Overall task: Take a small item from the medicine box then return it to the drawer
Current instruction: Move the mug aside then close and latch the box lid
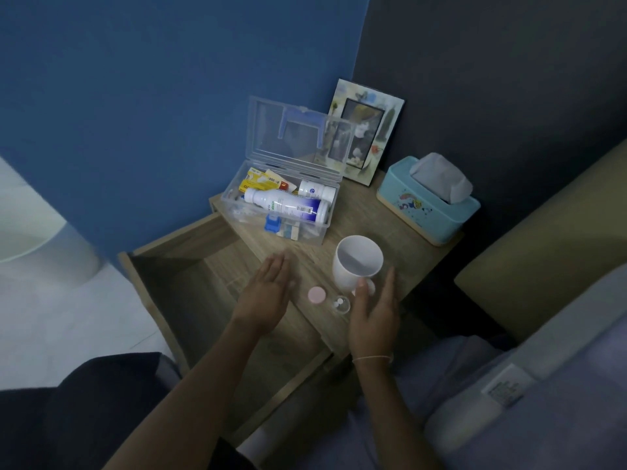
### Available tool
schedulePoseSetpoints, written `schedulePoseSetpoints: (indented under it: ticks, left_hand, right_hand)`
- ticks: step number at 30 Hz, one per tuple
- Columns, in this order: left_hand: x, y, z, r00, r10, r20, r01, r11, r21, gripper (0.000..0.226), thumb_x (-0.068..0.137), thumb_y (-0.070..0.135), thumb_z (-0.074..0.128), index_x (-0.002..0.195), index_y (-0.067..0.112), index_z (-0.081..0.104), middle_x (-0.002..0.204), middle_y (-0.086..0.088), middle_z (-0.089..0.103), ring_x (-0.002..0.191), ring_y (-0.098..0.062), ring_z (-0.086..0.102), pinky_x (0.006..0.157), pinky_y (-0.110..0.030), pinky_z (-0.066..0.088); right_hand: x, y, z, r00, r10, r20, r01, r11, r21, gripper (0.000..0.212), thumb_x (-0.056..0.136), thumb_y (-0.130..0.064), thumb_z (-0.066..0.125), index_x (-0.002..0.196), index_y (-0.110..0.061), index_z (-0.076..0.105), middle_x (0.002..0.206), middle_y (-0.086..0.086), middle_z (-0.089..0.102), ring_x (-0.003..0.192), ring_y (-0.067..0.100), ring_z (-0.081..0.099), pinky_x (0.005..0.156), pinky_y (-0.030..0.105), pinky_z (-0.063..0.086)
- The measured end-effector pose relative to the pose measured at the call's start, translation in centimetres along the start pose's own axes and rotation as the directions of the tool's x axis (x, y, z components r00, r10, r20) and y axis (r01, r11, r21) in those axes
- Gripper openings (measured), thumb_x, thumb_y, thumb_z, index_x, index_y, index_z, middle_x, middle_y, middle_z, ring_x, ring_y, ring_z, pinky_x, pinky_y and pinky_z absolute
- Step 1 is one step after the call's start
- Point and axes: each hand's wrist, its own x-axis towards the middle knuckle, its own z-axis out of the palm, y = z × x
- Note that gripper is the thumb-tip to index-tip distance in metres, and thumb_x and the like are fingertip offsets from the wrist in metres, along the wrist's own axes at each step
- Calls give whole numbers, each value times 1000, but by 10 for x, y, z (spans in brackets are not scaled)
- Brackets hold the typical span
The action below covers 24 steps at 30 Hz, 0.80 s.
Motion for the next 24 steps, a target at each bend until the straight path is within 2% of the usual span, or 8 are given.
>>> schedulePoseSetpoints:
  ticks: [3,6,9,15,18,20,24]
  left_hand:
    - [-10,-2,-10,996,-15,-90,20,998,60,56,102,34,27,151,16,9,162,-6,7,149,-22,1,119,-32,5]
    - [-16,0,-21,984,-4,-176,22,995,101,54,102,33,28,151,15,14,161,-8,11,149,-24,4,120,-34,6]
    - [-17,-1,-30,977,21,-211,8,991,136,54,102,33,28,151,14,17,160,-9,13,149,-23,7,119,-32,5]
    - [13,-8,-61,963,38,-266,10,984,178,57,101,33,29,151,13,12,161,-7,9,149,-22,5,119,-29,0]
    - [44,-10,-88,954,65,-292,-13,984,179,57,101,33,33,150,10,16,160,-10,13,149,-26,9,122,-37,8]
    - [70,-11,-106,948,77,-308,-25,985,169,57,101,32,33,150,10,16,160,-11,12,149,-26,9,122,-39,8]
    - [123,-18,-133,947,48,-318,1,988,155,59,102,36,28,151,10,7,161,-10,6,149,-25,3,121,-37,2]
  right_hand:
    - [3,-14,4,981,-187,57,191,977,-90,69,95,-48,38,149,-24,2,159,0,2,148,18,4,119,43,15]
    - [-1,-28,11,945,-299,130,316,938,-145,68,95,-44,36,148,-21,1,159,0,2,148,16,0,120,39,8]
    - [-1,-40,20,915,-355,193,388,906,-171,64,98,-39,34,149,-17,3,159,2,3,148,15,0,120,37,6]
    - [38,-79,35,869,-434,236,474,868,-149,61,99,-42,27,148,-15,0,159,4,2,148,17,-5,121,37,3]
    - [80,-102,46,858,-461,225,498,855,-146,64,99,-39,33,150,-14,3,161,4,2,147,15,-6,121,36,3]
    - [113,-114,54,847,-483,220,523,830,-192,64,99,-39,34,150,-12,5,161,6,2,145,14,-8,120,35,3]
    - [175,-128,74,844,-474,249,526,821,-221,65,100,-37,35,150,-7,7,161,11,1,148,25,-4,121,39,5]
